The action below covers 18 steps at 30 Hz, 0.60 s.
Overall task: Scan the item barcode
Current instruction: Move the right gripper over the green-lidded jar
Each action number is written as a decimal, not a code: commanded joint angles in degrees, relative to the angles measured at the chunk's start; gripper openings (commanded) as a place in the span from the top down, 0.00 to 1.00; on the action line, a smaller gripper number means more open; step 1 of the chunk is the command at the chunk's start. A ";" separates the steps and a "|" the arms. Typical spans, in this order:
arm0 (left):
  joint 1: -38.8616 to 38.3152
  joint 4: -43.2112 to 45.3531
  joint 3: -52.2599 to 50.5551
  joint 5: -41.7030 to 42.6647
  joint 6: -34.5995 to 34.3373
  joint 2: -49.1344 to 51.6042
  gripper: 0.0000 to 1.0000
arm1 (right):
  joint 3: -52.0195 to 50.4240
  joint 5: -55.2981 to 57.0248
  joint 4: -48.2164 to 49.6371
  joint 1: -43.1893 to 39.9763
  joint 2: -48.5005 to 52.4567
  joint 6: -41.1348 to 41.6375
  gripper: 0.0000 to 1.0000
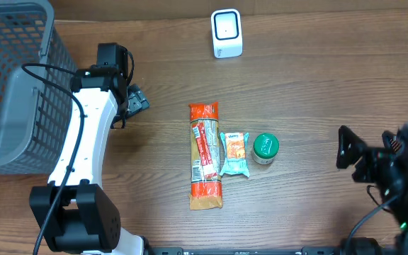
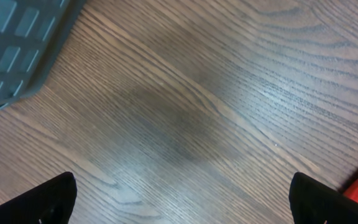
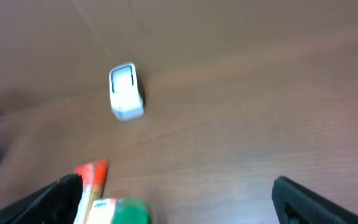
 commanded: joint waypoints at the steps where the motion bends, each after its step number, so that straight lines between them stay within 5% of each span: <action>1: -0.28 0.04 0.85 -0.74 0.66 -1.09 0.00 | 15.63 -4.48 -10.08 -0.15 11.63 -0.81 0.00; 7: -0.28 0.04 0.85 -0.74 0.68 -1.09 0.00 | 37.27 -5.75 -31.80 -0.15 30.29 -0.76 0.00; 18: -0.28 0.04 0.85 -0.76 0.68 -1.09 0.00 | 39.65 -11.80 -34.88 -0.15 47.50 2.64 0.00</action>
